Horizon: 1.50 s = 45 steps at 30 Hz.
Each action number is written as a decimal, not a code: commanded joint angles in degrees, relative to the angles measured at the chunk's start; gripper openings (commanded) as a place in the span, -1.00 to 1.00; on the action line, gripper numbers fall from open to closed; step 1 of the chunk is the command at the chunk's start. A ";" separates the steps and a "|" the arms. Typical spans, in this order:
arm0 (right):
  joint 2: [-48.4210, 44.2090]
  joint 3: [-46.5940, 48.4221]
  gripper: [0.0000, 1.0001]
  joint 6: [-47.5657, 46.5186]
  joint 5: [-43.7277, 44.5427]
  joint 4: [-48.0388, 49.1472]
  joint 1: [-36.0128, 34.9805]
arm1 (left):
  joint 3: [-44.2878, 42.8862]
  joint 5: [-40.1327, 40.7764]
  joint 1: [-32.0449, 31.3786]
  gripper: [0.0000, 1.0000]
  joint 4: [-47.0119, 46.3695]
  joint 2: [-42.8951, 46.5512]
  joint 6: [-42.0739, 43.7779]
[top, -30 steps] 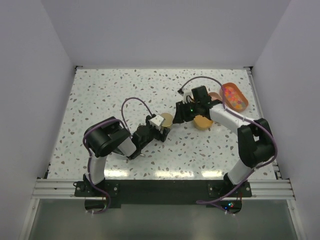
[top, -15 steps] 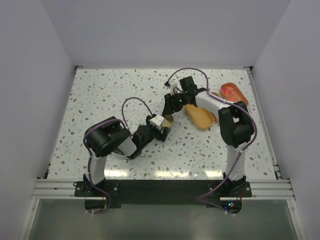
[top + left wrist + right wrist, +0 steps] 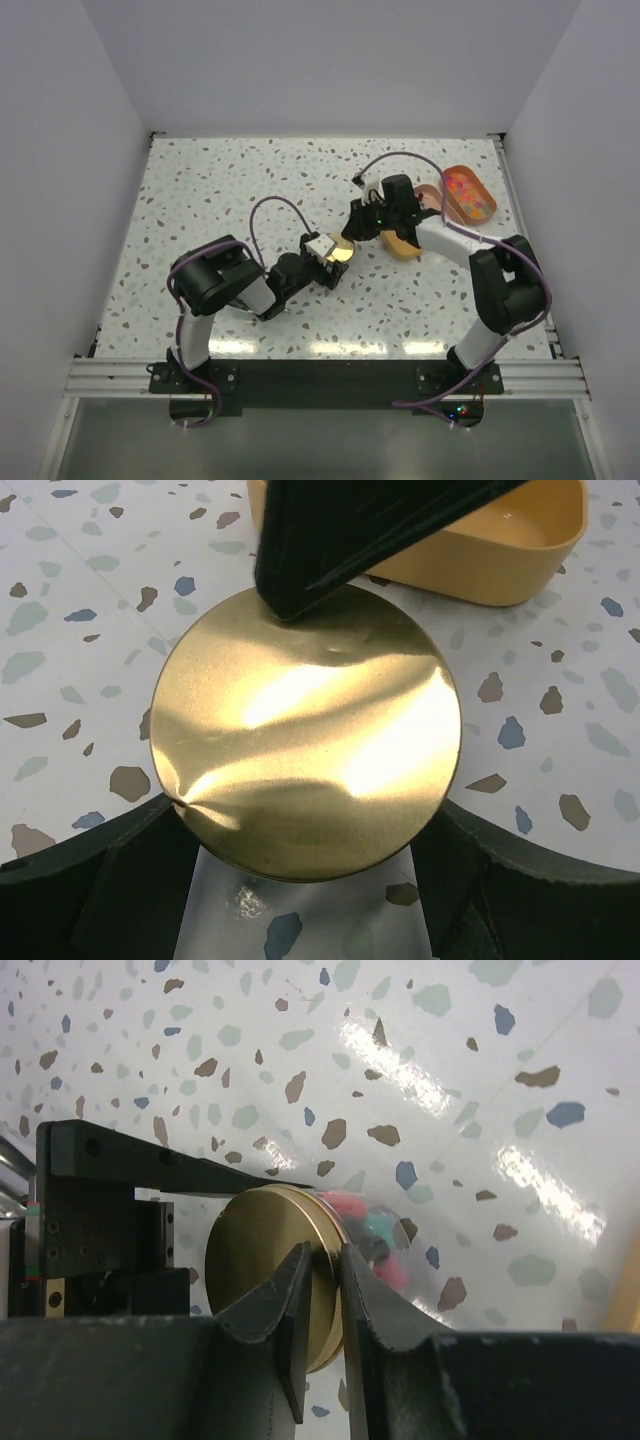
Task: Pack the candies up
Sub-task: Screw the bottle lid onto the packing bottle.
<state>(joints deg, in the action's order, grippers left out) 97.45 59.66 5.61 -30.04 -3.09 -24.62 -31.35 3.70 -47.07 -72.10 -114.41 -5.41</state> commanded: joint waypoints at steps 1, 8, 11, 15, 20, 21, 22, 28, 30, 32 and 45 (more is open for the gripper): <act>-4.19 -10.58 -0.63 11.06 -2.04 -2.19 -2.88 | -1.87 7.81 2.07 0.21 -0.50 -0.29 -1.71; -9.21 -20.19 -0.63 19.17 2.36 5.55 -3.59 | -1.78 7.90 1.98 0.20 -0.15 -0.11 -1.89; -9.29 -20.64 -0.64 19.97 2.18 6.52 -3.33 | -1.69 7.55 1.98 0.18 -0.15 -0.11 -1.89; -9.65 -15.47 -0.55 15.77 1.92 2.06 -0.61 | -1.34 7.28 1.98 0.18 -0.59 -0.02 -1.80; -4.83 -2.73 -0.25 6.09 -0.01 -5.69 0.98 | -1.52 5.26 1.98 0.18 -1.20 -0.37 -1.36; -3.77 0.25 -0.20 5.04 -0.80 -5.00 0.98 | -1.52 4.56 2.07 0.18 -1.38 -0.55 -1.36; -2.37 1.85 -0.17 4.42 -2.55 -4.56 0.98 | -1.52 4.12 2.07 0.18 -1.56 -0.64 -1.27; 8.27 14.42 -0.06 -1.03 -5.02 -6.13 0.28 | -1.60 2.71 1.98 0.17 -1.73 -0.81 -0.83; 11.43 18.10 -0.06 -3.04 -6.08 -7.62 -0.51 | -1.69 2.45 2.07 0.16 -1.65 -0.81 -0.83; 13.11 20.05 -0.06 -4.54 -6.61 -8.94 -1.30 | -1.78 2.45 2.07 0.15 -1.47 -0.90 -0.83; 7.86 8.66 -0.45 -6.05 -6.26 -10.89 -2.62 | -3.28 5.61 2.33 0.05 2.04 -0.90 -2.06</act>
<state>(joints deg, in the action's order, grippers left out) 109.27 73.80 -1.08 -33.95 -9.04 -25.91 -32.21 6.11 -45.41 -70.30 -114.54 -6.85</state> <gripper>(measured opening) 0.291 0.804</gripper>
